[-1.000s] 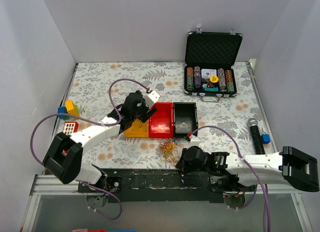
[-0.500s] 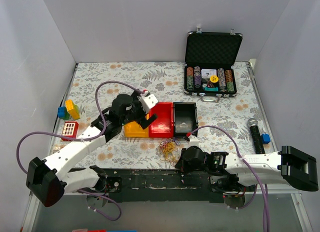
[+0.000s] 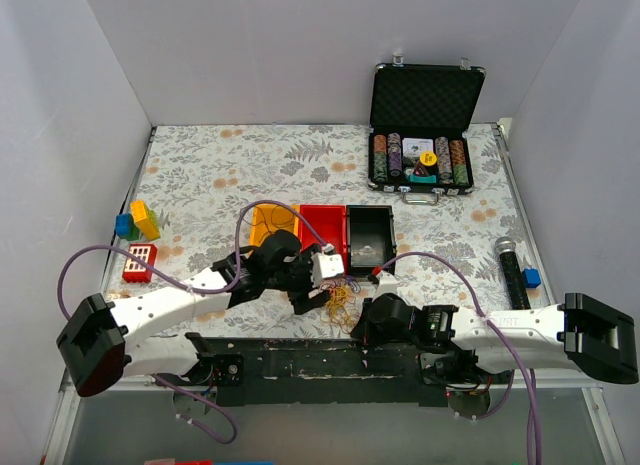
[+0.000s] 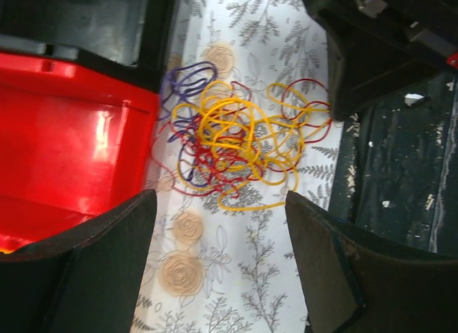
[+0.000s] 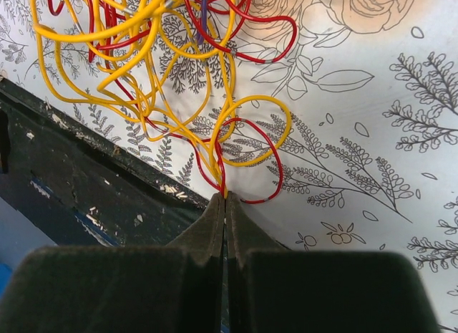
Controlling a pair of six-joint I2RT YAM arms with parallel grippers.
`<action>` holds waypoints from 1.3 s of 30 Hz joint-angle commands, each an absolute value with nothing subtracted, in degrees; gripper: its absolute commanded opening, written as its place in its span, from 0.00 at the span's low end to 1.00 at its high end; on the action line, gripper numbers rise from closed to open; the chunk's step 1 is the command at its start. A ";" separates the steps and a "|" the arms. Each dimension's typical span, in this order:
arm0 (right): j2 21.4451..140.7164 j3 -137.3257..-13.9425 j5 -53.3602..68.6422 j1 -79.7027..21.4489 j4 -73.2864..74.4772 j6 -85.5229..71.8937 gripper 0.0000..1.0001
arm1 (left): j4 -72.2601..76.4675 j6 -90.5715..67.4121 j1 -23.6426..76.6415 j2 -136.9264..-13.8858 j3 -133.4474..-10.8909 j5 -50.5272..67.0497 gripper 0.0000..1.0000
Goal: Untangle the cables
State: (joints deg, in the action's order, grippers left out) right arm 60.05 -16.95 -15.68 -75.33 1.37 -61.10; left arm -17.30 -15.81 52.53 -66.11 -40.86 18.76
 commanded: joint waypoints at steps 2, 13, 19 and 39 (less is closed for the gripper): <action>62.05 -13.89 -14.94 -76.03 10.46 -58.01 0.01 | -12.66 -17.84 54.32 -69.16 -40.78 20.83 0.73; 59.86 -13.54 -14.33 -76.46 8.53 -55.73 0.01 | -9.93 -20.04 54.93 -76.11 -44.12 23.03 0.66; 55.64 -11.87 -13.27 -76.90 6.50 -54.40 0.01 | -8.35 -19.51 56.25 -78.40 -44.38 21.80 0.32; 57.39 -10.99 -14.33 -76.99 10.37 -58.44 0.01 | -32.34 -20.74 56.25 -67.60 -65.99 19.26 0.00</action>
State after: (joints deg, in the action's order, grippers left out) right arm 55.27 -11.88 -12.53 -76.64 0.78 -58.33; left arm -26.57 -19.77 56.07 -72.27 -61.14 19.92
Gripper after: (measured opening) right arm 0.023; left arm 0.024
